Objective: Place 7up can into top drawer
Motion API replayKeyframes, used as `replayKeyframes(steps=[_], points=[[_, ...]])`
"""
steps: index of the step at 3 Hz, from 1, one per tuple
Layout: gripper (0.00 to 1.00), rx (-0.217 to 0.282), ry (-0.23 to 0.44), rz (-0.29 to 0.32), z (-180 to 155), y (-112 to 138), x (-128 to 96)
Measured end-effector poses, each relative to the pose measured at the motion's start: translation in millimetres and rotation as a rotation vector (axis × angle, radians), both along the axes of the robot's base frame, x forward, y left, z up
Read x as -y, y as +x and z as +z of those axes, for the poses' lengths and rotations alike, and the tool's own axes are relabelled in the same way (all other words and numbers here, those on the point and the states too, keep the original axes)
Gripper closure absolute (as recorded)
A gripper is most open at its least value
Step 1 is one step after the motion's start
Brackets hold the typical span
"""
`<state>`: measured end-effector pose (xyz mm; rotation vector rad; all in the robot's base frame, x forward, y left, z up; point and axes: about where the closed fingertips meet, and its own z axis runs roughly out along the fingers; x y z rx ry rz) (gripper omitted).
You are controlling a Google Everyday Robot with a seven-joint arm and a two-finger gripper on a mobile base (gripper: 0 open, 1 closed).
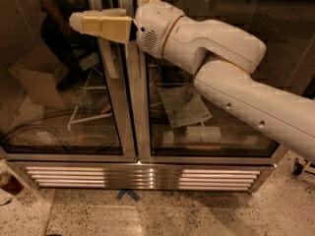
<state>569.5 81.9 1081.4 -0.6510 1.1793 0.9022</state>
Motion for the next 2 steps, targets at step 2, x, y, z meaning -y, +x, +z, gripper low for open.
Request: replayKeyframes(steps=[2], points=[[0.00,0.111,0.159,0.196,17.0,-8.7,-6.8]])
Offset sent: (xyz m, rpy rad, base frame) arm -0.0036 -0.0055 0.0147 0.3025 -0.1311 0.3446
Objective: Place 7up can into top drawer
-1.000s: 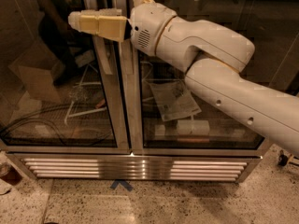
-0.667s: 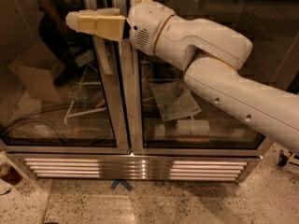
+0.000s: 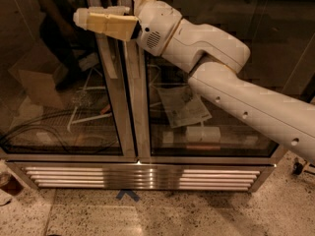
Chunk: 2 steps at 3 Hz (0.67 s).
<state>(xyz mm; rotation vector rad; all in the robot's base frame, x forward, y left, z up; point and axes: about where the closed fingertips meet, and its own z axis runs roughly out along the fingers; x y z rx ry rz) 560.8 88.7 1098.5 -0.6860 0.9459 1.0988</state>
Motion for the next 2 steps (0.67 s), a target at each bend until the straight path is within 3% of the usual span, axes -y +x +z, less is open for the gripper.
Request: replayKeyframes(steps=[2], points=[[0.00,-0.027,-0.023,0.029,-1.1,2.6,3.7]])
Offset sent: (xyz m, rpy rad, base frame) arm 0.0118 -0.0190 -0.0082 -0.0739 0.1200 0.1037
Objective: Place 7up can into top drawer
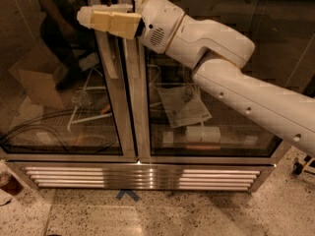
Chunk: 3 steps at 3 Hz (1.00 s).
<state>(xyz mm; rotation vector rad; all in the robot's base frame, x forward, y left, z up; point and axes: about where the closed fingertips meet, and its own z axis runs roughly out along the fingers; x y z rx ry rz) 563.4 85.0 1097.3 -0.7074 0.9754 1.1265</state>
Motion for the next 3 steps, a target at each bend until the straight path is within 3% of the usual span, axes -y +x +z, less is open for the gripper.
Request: replayKeyframes(steps=[1,2,3], points=[[0.00,-0.016,-0.059,0.070,-0.1,5.8,10.3],[0.00,0.027,-0.116,0.103,-0.8,10.4,18.2],[0.00,0.134,-0.221,0.132,2.2,11.2,24.6]])
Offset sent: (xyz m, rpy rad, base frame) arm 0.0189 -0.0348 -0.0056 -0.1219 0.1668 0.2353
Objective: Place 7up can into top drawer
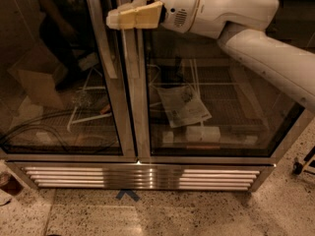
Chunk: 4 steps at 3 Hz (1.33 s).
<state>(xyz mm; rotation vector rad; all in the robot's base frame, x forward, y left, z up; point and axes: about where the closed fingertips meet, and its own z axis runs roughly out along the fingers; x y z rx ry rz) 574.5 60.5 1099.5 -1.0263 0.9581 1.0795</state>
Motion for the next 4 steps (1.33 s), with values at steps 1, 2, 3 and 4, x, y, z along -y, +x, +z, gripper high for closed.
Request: replayKeyframes(steps=[1,2,3,4], points=[[0.00,0.127,-0.138,0.022,-1.9,3.3,13.2],[0.00,0.160,-0.132,0.005,-1.3,3.3,13.3],[0.00,0.121,-0.113,-0.010,3.7,-9.0,13.4],[0.00,0.088,-0.121,-0.029,13.7,-30.1,24.6]])
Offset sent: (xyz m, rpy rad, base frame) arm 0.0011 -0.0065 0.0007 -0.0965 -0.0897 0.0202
